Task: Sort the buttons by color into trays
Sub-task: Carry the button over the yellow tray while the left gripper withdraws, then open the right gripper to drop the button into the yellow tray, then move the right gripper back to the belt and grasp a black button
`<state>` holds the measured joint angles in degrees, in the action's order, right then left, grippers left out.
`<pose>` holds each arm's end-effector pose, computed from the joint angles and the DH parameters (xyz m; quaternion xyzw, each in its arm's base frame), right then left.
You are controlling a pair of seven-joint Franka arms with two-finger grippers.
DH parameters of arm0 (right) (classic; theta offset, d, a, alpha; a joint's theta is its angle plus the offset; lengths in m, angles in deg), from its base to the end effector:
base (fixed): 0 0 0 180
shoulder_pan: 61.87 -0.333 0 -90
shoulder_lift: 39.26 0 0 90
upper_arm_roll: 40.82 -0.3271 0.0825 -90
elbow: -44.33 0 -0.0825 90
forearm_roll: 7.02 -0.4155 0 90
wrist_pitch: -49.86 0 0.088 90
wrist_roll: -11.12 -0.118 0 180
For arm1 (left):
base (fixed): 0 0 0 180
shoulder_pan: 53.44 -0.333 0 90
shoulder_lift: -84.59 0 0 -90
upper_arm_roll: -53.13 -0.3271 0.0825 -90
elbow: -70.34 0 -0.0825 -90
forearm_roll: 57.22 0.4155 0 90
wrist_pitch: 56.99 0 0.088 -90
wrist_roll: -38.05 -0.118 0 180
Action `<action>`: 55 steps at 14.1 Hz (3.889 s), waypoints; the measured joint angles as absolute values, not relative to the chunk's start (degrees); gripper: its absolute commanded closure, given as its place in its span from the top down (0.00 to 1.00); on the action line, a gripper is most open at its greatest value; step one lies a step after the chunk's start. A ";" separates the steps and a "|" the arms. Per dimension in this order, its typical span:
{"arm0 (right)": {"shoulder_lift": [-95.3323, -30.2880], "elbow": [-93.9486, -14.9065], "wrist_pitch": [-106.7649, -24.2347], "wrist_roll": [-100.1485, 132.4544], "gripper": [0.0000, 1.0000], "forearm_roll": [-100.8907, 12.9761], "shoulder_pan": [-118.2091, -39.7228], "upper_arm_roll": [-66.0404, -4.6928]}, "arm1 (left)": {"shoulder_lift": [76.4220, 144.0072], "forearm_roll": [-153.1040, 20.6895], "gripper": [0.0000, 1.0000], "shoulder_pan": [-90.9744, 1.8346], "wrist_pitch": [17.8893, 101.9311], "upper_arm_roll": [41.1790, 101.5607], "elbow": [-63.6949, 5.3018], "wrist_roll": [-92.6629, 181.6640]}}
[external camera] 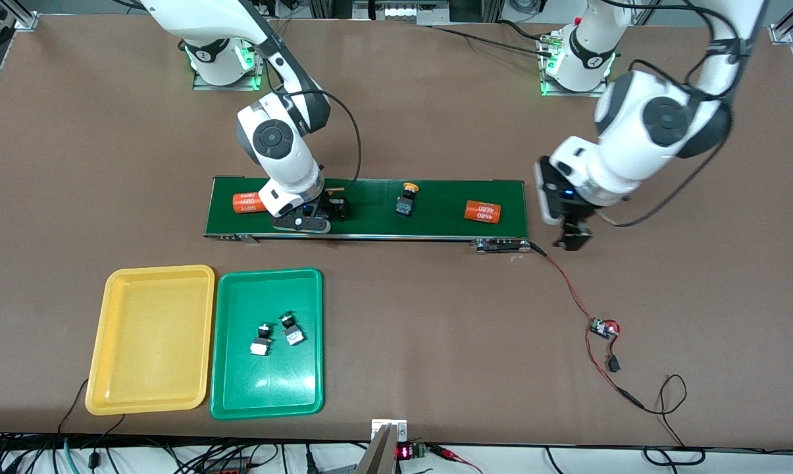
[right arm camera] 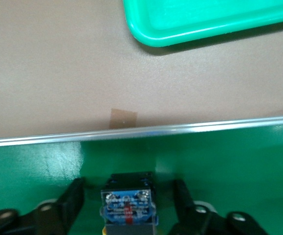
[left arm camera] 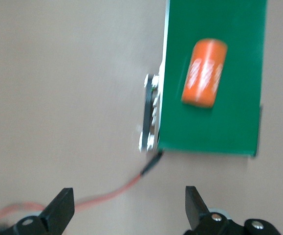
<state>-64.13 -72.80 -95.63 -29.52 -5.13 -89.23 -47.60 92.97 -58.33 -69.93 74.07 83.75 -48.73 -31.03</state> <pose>0.5205 0.3524 0.2079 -0.9981 0.0496 -0.0165 0.0314 0.5869 -0.1436 0.3574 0.7529 -0.6553 0.0573 0.0204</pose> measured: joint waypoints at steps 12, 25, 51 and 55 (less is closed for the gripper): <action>-61.27 -65.46 -89.72 -17.91 0.00 -4.16 -86.19 -40.56 | 94.80 -58.34 1.00 -74.29 58.86 73.85 -39.45 1.45; -76.68 -49.51 -87.12 14.67 0.02 -4.20 -61.44 -40.02 | 91.57 -57.18 1.00 -68.83 51.85 65.82 -27.71 40.30; -49.33 -71.33 -76.39 -14.89 1.00 -4.46 -76.63 -46.23 | 92.38 -58.07 1.00 -57.20 36.70 53.14 -16.54 41.72; -48.82 -72.85 -76.90 -22.84 1.00 -4.48 -82.44 -46.26 | 92.28 -58.07 1.00 -57.19 36.82 53.03 -16.44 38.90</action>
